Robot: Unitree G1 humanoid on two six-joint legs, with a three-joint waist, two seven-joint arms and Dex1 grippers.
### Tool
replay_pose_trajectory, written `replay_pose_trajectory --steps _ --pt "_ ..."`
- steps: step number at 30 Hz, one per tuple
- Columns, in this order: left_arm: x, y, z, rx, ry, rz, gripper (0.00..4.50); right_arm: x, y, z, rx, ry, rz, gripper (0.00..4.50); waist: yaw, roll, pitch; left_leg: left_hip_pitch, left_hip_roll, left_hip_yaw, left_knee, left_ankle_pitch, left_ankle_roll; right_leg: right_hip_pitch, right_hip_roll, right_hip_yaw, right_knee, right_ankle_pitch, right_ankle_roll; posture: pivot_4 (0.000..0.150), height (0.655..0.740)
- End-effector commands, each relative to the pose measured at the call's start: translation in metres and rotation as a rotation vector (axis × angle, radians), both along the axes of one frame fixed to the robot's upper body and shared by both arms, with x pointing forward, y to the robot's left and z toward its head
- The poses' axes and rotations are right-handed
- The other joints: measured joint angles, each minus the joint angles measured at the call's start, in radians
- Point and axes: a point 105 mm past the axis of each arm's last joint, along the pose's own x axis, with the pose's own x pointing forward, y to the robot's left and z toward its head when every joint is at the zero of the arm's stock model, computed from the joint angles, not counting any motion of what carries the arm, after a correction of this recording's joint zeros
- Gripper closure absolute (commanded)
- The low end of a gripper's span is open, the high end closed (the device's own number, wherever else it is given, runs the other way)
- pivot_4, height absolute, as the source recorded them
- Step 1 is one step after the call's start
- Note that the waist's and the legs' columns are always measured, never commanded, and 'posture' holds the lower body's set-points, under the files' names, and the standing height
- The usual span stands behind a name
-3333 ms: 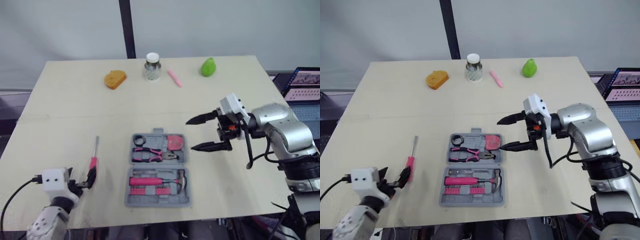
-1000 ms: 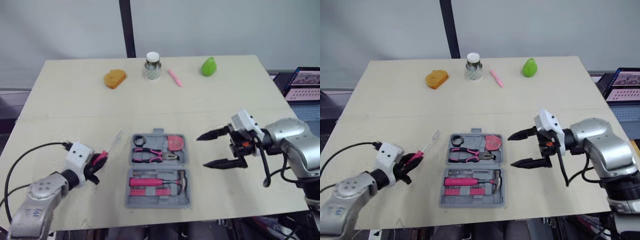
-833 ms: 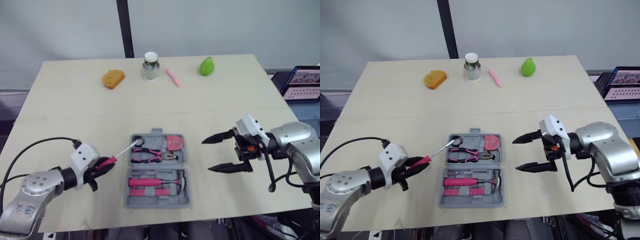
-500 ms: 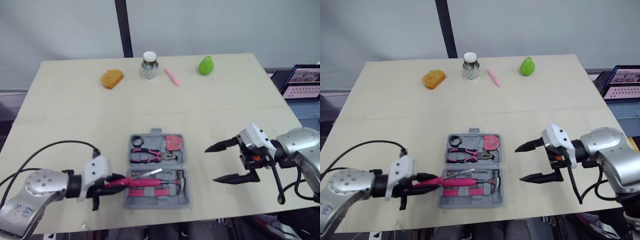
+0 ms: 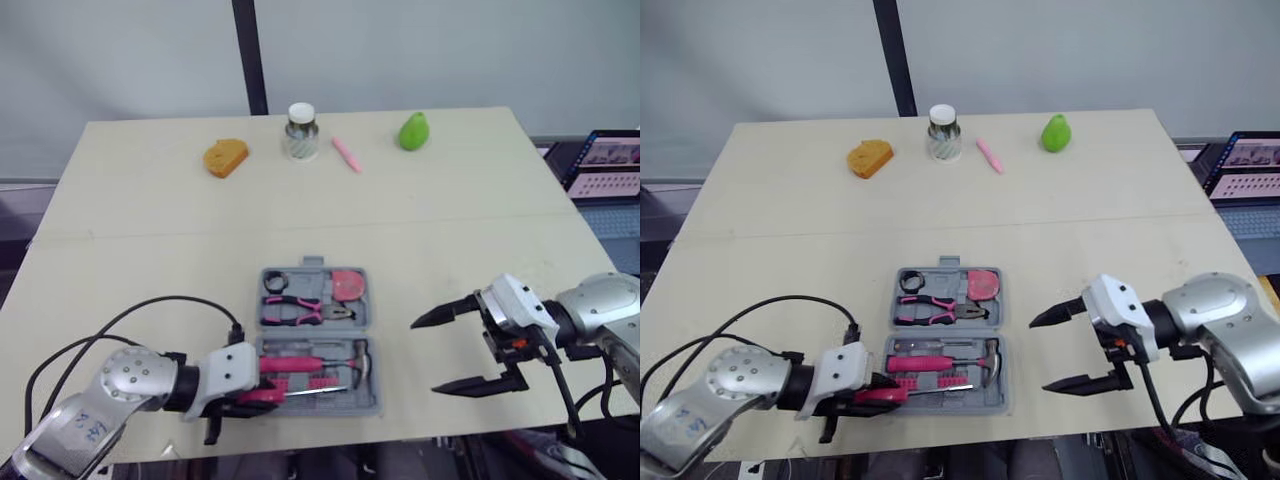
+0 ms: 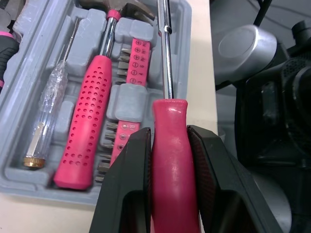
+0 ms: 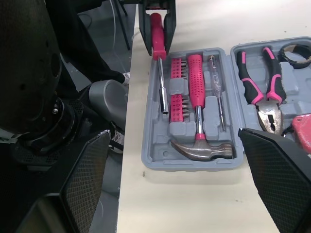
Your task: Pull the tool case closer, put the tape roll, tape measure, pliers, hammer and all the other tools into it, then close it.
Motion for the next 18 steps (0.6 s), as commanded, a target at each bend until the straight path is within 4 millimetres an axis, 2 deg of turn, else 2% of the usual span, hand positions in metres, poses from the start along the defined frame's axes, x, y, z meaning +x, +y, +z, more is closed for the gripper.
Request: replay_pose_trajectory --steps 1,10,18 --pt "0.000 -0.004 0.001 0.021 -0.003 -0.021 3.85 -0.005 -0.001 0.010 -0.006 -0.052 0.000 0.00 0.001 0.000 0.000 0.000 0.000 0.000 0.000 0.000 0.000 0.000 0.000 0.000 0.000 0.000 0.000 0.150 0.7400" --pt "-0.004 -0.014 -0.004 0.034 0.037 -0.057 3.85 -0.010 -0.002 0.009 -0.003 -0.041 -0.045 0.00 0.001 0.000 0.000 0.000 0.000 0.000 0.001 0.000 0.000 0.000 0.001 0.000 0.001 0.000 0.000 0.150 0.7400" --pt "0.003 -0.025 -0.005 0.056 0.049 -0.047 3.85 -0.010 -0.001 0.010 -0.001 -0.046 -0.069 0.00 0.002 0.000 0.000 0.000 0.000 0.001 0.002 0.000 0.001 0.000 0.001 0.002 0.003 0.000 0.000 0.150 0.7400"
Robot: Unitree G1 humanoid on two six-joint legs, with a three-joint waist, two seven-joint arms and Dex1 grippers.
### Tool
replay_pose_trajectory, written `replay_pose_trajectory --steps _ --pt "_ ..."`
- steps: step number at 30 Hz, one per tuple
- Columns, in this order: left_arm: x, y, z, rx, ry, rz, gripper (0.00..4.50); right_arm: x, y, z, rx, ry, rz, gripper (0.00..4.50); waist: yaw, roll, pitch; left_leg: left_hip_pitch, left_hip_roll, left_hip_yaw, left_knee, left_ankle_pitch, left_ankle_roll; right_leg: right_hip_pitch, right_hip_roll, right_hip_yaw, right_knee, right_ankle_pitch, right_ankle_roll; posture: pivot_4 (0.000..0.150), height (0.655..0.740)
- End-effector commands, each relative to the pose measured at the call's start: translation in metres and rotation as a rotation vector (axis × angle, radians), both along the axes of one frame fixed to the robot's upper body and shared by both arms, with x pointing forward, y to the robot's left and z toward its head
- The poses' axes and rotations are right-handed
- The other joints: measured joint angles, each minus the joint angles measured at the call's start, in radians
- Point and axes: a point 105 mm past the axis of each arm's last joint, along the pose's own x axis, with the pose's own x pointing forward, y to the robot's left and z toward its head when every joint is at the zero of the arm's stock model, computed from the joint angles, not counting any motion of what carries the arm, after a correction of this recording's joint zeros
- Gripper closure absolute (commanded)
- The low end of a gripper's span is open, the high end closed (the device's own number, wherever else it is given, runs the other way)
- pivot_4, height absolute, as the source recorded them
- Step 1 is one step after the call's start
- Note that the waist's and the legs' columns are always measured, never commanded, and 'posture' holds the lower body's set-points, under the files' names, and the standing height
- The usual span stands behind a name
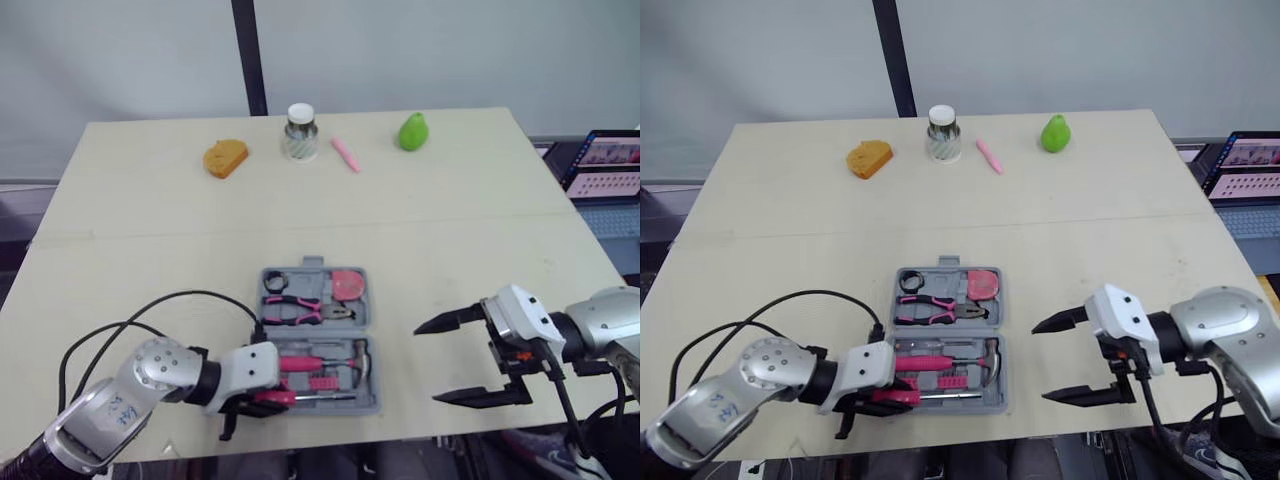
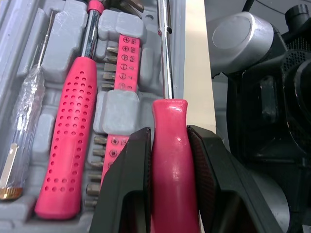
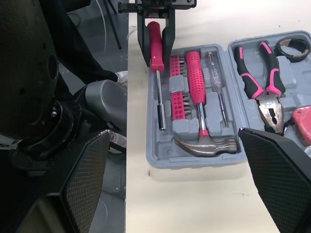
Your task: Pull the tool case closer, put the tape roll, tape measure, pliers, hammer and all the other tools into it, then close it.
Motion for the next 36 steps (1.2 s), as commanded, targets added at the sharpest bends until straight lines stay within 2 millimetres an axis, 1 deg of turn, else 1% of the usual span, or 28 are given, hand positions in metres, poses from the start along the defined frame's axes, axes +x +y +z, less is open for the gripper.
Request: replay_pose_trajectory --steps 1,8,17,27,36 --pt "-0.002 -0.008 0.003 0.008 -0.009 -0.020 3.85 -0.002 0.001 0.011 -0.002 -0.048 0.003 0.00 0.000 0.000 0.000 0.000 0.000 0.000 0.000 0.000 0.000 0.000 0.000 0.000 0.000 0.000 0.000 0.150 0.7400" --pt "-0.003 -0.016 0.001 0.026 0.015 -0.004 3.85 -0.002 0.003 0.011 0.005 -0.047 -0.007 0.00 0.001 0.000 0.000 0.000 0.000 0.000 0.000 0.000 0.000 0.000 0.001 0.000 0.000 0.000 0.000 0.150 0.7400" --pt "-0.005 -0.028 0.003 0.038 0.025 -0.033 3.85 -0.003 0.006 0.010 0.016 -0.044 -0.013 0.00 0.001 0.000 0.000 0.000 0.000 0.000 0.002 0.001 0.000 0.000 0.001 0.002 0.003 0.000 0.000 0.150 0.7400" --pt "-0.004 -0.036 -0.001 0.051 0.034 -0.031 3.85 -0.003 0.007 0.011 0.019 -0.040 -0.024 0.00 0.002 0.000 0.000 0.000 0.000 0.000 0.004 0.001 0.001 0.000 0.001 0.002 0.005 0.000 0.000 0.150 0.7400" --pt "-0.003 -0.037 -0.002 0.056 0.030 -0.031 3.85 -0.003 0.007 0.011 0.023 -0.037 -0.027 0.00 0.002 -0.001 0.000 0.000 0.000 0.000 0.008 0.001 0.001 0.000 0.000 0.004 0.006 0.000 0.000 0.150 0.7400"
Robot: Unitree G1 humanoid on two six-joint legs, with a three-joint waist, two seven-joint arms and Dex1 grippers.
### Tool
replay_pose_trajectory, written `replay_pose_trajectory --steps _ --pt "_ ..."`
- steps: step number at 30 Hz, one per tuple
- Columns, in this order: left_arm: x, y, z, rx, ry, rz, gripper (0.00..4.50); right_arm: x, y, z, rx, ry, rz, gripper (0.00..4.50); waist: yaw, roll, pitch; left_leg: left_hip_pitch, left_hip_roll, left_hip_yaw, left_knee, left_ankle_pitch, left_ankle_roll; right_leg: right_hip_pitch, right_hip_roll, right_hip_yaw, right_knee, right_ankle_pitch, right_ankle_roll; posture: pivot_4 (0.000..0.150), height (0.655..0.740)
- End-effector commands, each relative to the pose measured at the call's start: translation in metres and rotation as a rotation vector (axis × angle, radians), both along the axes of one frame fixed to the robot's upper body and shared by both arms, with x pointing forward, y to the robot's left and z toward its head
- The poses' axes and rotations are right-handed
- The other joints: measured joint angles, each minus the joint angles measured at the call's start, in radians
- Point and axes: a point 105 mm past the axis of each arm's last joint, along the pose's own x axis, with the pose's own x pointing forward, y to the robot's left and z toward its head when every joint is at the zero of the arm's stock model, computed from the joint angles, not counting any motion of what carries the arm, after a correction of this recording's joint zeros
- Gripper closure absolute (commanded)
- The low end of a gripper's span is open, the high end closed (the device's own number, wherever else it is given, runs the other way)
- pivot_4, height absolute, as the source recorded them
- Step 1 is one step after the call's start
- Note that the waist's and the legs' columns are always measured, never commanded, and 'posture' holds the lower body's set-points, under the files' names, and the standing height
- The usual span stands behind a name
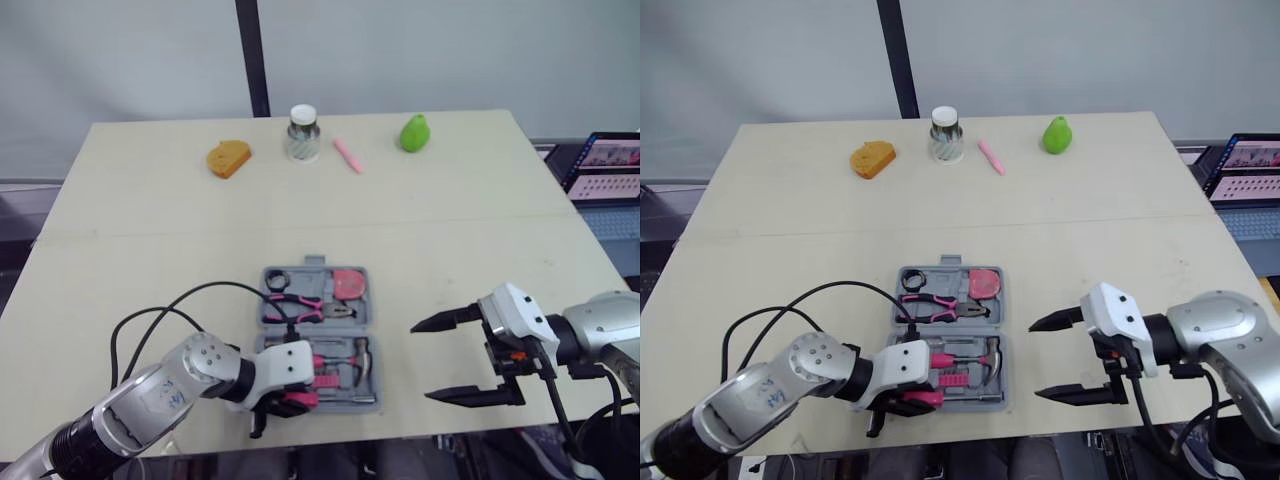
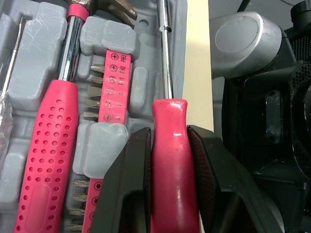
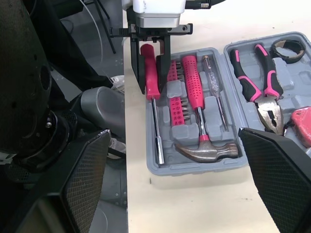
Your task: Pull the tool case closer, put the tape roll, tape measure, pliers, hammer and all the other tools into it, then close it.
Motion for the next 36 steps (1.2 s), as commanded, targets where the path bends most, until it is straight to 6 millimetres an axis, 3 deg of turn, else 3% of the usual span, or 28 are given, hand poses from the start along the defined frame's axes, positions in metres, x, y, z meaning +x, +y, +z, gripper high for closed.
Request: replay_pose_trajectory --steps 1,31,36 --pt "-0.004 -0.007 0.005 -0.019 -0.020 -0.038 3.85 -0.002 0.002 0.010 0.002 -0.052 0.010 0.00 0.000 0.000 0.000 0.000 0.000 0.000 0.000 0.000 0.000 0.000 0.000 0.000 0.000 0.000 0.000 0.150 0.7400" --pt "0.006 -0.008 0.002 -0.017 -0.057 -0.027 3.85 -0.001 0.000 0.010 0.004 -0.051 0.003 0.00 0.000 0.000 0.000 0.000 0.000 0.000 0.001 0.000 0.000 0.000 0.000 0.001 0.000 0.000 0.000 0.150 0.7400" --pt "0.007 -0.008 0.004 -0.024 -0.063 -0.028 1.46 -0.001 -0.001 0.009 0.005 -0.048 0.002 0.00 0.000 0.000 0.000 0.000 0.000 0.000 0.001 0.000 0.000 0.000 0.000 0.001 0.000 0.000 0.000 0.150 0.7400"
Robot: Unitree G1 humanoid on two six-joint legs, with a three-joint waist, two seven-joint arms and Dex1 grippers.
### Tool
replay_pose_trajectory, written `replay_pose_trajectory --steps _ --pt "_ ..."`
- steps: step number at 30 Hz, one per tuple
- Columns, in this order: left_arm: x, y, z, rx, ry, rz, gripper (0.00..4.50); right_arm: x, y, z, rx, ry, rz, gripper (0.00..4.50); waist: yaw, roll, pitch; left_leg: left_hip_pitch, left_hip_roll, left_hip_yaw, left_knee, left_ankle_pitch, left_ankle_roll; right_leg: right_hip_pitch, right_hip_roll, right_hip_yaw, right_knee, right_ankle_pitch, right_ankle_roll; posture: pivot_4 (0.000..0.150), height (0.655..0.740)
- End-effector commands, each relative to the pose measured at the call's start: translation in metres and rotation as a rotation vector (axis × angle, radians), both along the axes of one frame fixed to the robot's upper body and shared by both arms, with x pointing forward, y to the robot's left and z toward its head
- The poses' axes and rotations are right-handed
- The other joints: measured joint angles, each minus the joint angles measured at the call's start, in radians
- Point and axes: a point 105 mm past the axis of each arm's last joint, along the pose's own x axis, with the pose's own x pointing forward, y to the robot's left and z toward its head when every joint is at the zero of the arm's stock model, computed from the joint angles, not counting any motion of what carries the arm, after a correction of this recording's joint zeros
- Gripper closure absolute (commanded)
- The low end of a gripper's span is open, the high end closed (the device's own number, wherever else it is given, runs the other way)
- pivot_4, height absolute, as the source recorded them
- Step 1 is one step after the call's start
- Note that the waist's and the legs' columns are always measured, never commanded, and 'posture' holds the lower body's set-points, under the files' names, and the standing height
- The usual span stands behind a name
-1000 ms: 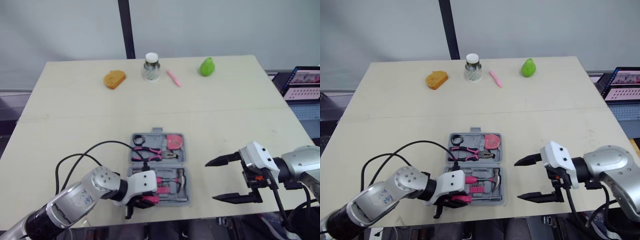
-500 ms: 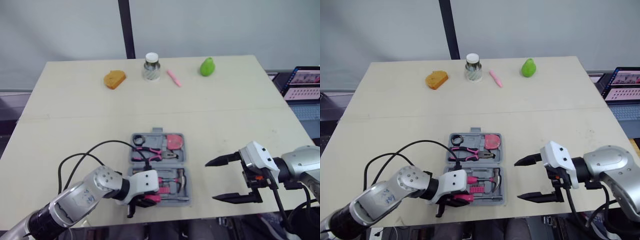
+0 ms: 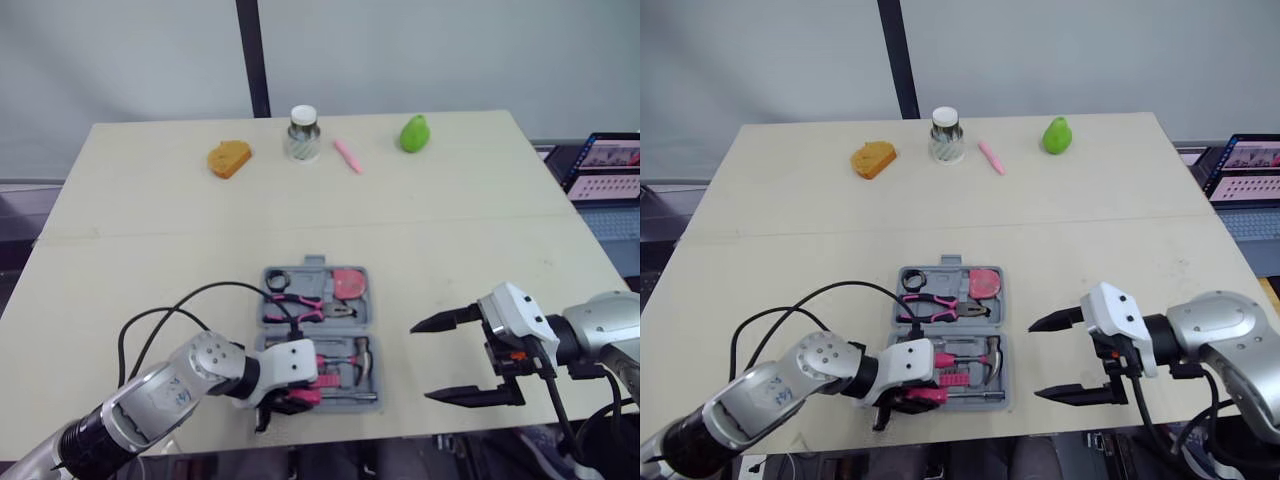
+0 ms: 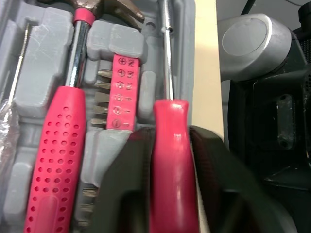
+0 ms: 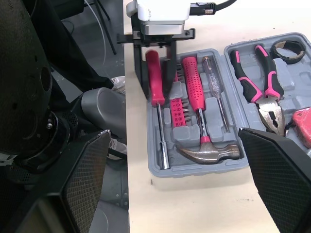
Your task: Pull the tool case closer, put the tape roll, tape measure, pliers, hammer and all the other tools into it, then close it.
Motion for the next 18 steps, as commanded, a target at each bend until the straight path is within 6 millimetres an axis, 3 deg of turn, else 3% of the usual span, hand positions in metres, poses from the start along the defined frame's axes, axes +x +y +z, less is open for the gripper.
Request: replay_pose_trajectory --steps 1,3,11,16,18 --pt "-0.001 -0.005 0.007 -0.023 -0.028 -0.026 0.88 -0.001 -0.001 0.009 0.004 -0.050 0.004 0.00 0.000 0.000 0.000 0.000 0.000 0.000 0.000 0.000 0.000 0.000 0.000 0.000 0.000 0.000 0.000 0.150 0.7400" --pt "-0.003 -0.006 0.009 -0.030 -0.022 -0.034 0.05 -0.002 -0.001 0.009 0.003 -0.050 0.003 0.00 0.000 0.000 0.000 0.000 0.000 0.000 0.000 0.000 0.000 0.000 0.000 0.000 0.000 0.000 0.000 0.150 0.7400" --pt "-0.006 -0.006 0.030 -0.133 0.002 -0.021 0.05 -0.001 -0.001 0.010 0.012 -0.049 0.000 0.00 0.000 0.000 0.000 0.000 0.000 0.000 0.000 0.000 0.000 0.000 0.000 0.000 0.002 0.000 0.000 0.150 0.7400" --pt "0.005 0.006 0.044 -0.275 -0.044 0.026 0.05 0.002 -0.001 0.015 0.041 -0.043 -0.014 0.00 -0.002 0.000 0.000 0.000 0.000 0.000 0.000 0.000 0.000 0.000 0.000 0.000 0.001 0.000 0.000 0.150 0.7400" --pt "0.010 0.010 0.049 -0.379 -0.053 0.062 0.56 0.003 -0.001 0.017 0.056 -0.036 -0.019 0.00 -0.002 0.000 0.000 0.000 0.000 0.000 0.000 0.000 0.000 0.000 0.000 0.000 0.000 0.000 0.000 0.150 0.7400"
